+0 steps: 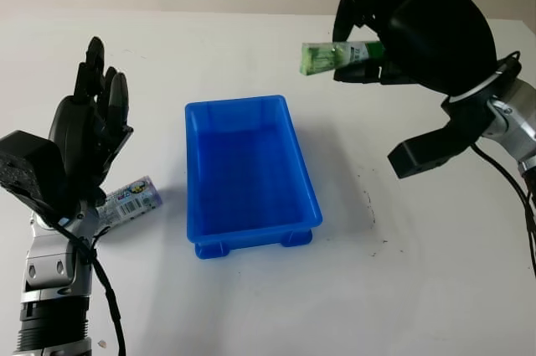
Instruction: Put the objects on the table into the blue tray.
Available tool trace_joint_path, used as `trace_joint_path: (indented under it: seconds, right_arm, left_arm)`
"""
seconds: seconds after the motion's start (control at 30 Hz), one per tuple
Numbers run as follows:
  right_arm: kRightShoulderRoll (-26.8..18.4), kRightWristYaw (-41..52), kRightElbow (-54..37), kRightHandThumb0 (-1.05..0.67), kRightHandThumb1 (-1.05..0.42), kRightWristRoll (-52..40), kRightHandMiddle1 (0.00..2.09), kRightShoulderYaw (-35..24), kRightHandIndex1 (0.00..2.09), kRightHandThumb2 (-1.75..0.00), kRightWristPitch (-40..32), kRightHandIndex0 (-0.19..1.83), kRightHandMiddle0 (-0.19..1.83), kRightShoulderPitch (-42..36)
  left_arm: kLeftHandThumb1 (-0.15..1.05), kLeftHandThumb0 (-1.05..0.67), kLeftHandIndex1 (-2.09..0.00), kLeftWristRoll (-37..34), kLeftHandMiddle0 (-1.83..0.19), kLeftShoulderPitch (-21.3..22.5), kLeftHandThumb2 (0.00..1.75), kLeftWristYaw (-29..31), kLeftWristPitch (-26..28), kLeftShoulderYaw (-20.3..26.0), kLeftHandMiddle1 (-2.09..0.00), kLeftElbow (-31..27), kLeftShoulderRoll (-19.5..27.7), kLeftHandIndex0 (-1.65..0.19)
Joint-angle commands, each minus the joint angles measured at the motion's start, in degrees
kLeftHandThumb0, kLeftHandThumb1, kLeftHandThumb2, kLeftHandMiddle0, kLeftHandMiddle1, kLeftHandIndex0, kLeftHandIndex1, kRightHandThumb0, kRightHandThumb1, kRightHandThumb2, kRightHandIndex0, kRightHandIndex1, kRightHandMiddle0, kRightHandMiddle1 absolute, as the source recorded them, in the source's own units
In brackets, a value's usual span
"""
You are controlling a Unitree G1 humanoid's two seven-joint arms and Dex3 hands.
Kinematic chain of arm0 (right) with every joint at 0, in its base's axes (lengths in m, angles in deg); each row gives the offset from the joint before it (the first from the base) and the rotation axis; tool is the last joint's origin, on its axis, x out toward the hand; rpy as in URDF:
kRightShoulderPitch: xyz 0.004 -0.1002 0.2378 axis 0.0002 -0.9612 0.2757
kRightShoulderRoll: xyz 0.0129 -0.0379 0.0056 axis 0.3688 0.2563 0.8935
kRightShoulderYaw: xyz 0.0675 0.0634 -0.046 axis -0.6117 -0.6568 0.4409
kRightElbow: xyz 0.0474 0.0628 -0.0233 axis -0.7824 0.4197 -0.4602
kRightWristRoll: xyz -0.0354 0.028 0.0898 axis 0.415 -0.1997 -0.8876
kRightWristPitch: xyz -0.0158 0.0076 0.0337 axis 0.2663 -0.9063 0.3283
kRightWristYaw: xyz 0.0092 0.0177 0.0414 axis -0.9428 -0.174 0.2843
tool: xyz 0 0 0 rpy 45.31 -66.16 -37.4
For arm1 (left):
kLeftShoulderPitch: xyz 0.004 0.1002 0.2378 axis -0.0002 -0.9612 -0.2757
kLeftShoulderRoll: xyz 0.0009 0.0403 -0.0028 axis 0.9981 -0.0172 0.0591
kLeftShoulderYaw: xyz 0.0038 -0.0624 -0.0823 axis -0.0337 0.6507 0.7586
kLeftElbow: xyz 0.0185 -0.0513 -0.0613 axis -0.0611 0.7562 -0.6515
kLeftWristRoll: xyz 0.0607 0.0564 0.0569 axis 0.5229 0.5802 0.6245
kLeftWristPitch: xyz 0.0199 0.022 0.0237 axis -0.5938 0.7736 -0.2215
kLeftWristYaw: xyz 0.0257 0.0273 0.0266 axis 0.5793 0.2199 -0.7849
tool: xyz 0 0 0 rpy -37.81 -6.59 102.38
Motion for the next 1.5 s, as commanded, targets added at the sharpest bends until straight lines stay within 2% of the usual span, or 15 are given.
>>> trace_joint_path:
  seconds: [0.0,0.17,0.33,0.43,0.53,0.6,0.73,0.83,0.87,0.93,0.97,1.0,1.2,1.33,1.47]
  right_arm:
    - [1.8,-0.5,0.4,-0.52,-1.05,-1.3,2.09,1.0,2.07,-0.11,0.9,0.80,0.62,2.3]
    - [6.4,3.9,-0.5,-0.55,-1.05,-2.7,2.09,4.8,2.06,-0.18,3.7,0.67,0.50,3.3]
    - [9.7,15.4,-1.4,-0.57,-1.05,-7.2,1.96,7.9,1.84,-0.23,6.5,0.49,0.34,2.8]
    - [11.2,20.4,-1.8,-0.59,-1.05,-8.1,1.94,9.5,1.83,-0.23,7.3,0.44,0.30,2.5]
    - [11.7,24.9,-2.2,-0.60,-1.05,-8.8,1.85,10.6,1.79,-0.24,7.6,0.37,0.23,2.2]
    - [11.6,28.7,-3.0,-0.60,-1.05,-9.4,1.81,11.2,1.79,-0.25,7.1,0.23,0.11,1.7]
    - [11.6,31.8,-4.0,-0.60,-1.05,-10.0,1.67,11.2,1.57,-0.24,6.7,0.19,0.06,0.4]
    - [11.1,34.0,-4.9,-0.63,-1.05,-10.2,1.32,11.0,1.22,-0.23,5.8,0.14,0.01,-0.2]
    - [10.9,35.1,-5.5,-0.65,-1.05,-10.3,1.13,10.8,1.00,-0.25,5.4,0.13,0.02,-0.3]
    - [10.1,37.0,-7.3,-0.71,-1.05,-10.3,0.58,10.3,0.46,-0.27,4.1,0.14,0.08,-0.7]
    - [9.8,37.5,-8.0,-0.73,-1.05,-10.5,0.36,10.0,0.26,-0.28,3.7,0.10,0.07,-1.0]
    - [9.6,38.0,-8.7,-0.74,-1.05,-10.7,0.26,9.8,0.18,-0.28,3.4,0.06,0.04,-1.2]
    - [9.5,38.5,-10.9,-0.71,-1.05,-12.5,0.07,8.1,0.01,-0.26,1.9,-0.17,-0.11,-2.3]
    - [9.3,34.3,-11.8,-0.74,-1.05,-10.6,0.04,6.9,0.00,-0.29,1.5,-0.19,-0.16,-2.8]
    - [9.9,29.4,-12.6,-0.77,-1.05,-13.1,0.01,2.8,0.00,-0.37,-1.7,-0.19,-0.19,-5.7]
  left_arm:
    - [1.05,-0.74,-0.05,0.6,0.10,0.2,0.60,-0.4,-0.7,-0.1,-0.06,-0.2,-0.1,0.12]
    - [1.05,-0.75,-0.06,0.7,0.09,0.0,0.59,-1.0,0.2,-0.5,-0.06,-1.0,-0.8,0.11]
    - [1.05,-0.75,-0.06,1.0,0.09,-0.1,0.60,-1.3,-0.2,-0.8,-0.05,-0.9,-0.9,0.11]
    - [1.05,-0.74,-0.06,1.1,0.10,-0.3,0.59,-1.5,0.0,-0.8,-0.05,-1.5,-1.1,0.11]
    - [1.05,-0.75,-0.06,1.2,0.10,-0.5,0.59,-1.6,-0.2,-0.9,-0.05,-1.6,-1.2,0.11]
    - [1.05,-0.75,-0.06,1.2,0.10,-0.5,0.59,-1.7,0.0,-1.0,-0.05,-1.7,-1.3,0.11]
    - [1.05,-0.75,-0.05,1.2,0.11,-0.5,0.60,-1.9,0.0,-1.1,-0.05,-1.7,-1.4,0.11]
    - [1.05,-0.75,-0.05,0.9,0.11,-0.4,0.60,-1.7,-0.1,-1.0,-0.05,-1.4,-1.4,0.11]
    - [1.05,-0.75,-0.05,0.9,0.11,-0.4,0.60,-1.6,-0.1,-1.0,-0.05,-1.4,-1.4,0.11]
    - [1.05,-0.75,-0.06,0.8,0.11,-0.3,0.59,-1.6,-0.3,-0.9,-0.05,-1.1,-1.5,0.11]
    - [1.05,-0.75,-0.06,0.7,0.11,-0.3,0.59,-1.6,-0.3,-0.9,-0.05,-1.1,-1.5,0.11]
    - [1.05,-0.75,-0.06,0.7,0.11,-0.2,0.59,-1.6,-0.3,-0.9,-0.05,-1.0,-1.6,0.10]
    - [1.05,-0.74,-0.06,0.9,0.11,-0.2,0.58,-1.8,-0.3,-0.9,-0.05,-1.0,-1.6,0.11]
    - [1.05,-0.75,-0.06,1.3,0.10,-0.2,0.58,-2.1,-0.2,-1.0,-0.06,-1.1,-1.4,0.10]
    - [1.05,-0.75,-0.06,1.5,0.09,-0.2,0.58,-2.7,0.0,-1.0,-0.06,-1.5,-1.4,0.10]
